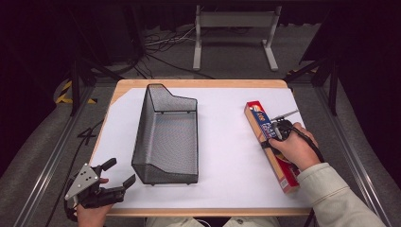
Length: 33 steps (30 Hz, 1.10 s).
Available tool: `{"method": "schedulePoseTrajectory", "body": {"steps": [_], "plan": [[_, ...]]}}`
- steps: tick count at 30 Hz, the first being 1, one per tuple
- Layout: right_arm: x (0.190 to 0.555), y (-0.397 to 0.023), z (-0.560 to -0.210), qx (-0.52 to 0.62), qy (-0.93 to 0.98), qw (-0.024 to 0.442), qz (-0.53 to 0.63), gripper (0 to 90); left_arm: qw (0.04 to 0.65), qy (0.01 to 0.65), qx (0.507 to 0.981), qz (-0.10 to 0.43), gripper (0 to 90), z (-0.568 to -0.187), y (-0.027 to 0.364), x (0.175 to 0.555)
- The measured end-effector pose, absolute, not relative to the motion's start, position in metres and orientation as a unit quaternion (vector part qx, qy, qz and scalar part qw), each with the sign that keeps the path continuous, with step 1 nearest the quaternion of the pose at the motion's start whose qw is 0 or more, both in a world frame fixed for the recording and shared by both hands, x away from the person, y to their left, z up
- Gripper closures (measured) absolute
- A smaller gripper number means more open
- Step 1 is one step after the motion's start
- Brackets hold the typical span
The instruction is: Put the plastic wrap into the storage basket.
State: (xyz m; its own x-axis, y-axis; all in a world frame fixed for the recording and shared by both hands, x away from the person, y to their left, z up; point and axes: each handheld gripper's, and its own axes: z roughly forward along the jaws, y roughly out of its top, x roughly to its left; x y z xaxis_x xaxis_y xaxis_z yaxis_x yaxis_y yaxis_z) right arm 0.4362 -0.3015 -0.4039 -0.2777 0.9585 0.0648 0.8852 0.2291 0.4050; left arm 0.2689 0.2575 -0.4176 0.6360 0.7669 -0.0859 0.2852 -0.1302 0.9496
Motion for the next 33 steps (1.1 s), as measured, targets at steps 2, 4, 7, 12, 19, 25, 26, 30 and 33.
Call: {"method": "schedulePoseTrajectory", "body": {"steps": [2,4,7,12,19,25,26,30,33], "plan": [[0.435,-0.301,-0.403,0.592,0.777,0.094,0.192,39.9,0.548,0.366,0.719,0.22,10.7,-0.418,0.257,0.269],[0.434,-0.3,-0.4,0.589,0.777,0.094,0.201,39.9,0.549,0.365,0.718,0.221,10.8,-0.418,0.257,0.269],[0.433,-0.298,-0.393,0.584,0.778,0.093,0.211,39.9,0.549,0.366,0.718,0.221,10.7,-0.418,0.257,0.269],[0.429,-0.294,-0.38,0.575,0.78,0.094,0.229,39.9,0.549,0.365,0.719,0.22,10.7,-0.418,0.257,0.269],[0.426,-0.289,-0.363,0.569,0.781,0.089,0.24,39.7,0.548,0.365,0.719,0.22,10.8,-0.417,0.257,0.269],[0.422,-0.286,-0.349,0.562,0.783,0.094,0.251,39.6,0.549,0.366,0.719,0.219,10.7,-0.417,0.257,0.268],[0.421,-0.286,-0.346,0.563,0.782,0.092,0.251,39.6,0.55,0.366,0.718,0.22,10.7,-0.417,0.257,0.268],[0.419,-0.282,-0.337,0.561,0.781,0.091,0.258,39.6,0.55,0.364,0.718,0.222,10.7,-0.417,0.257,0.268],[0.418,-0.28,-0.333,0.557,0.783,0.092,0.26,39.6,0.551,0.366,0.714,0.228,9.8,-0.416,0.258,0.267]]}}
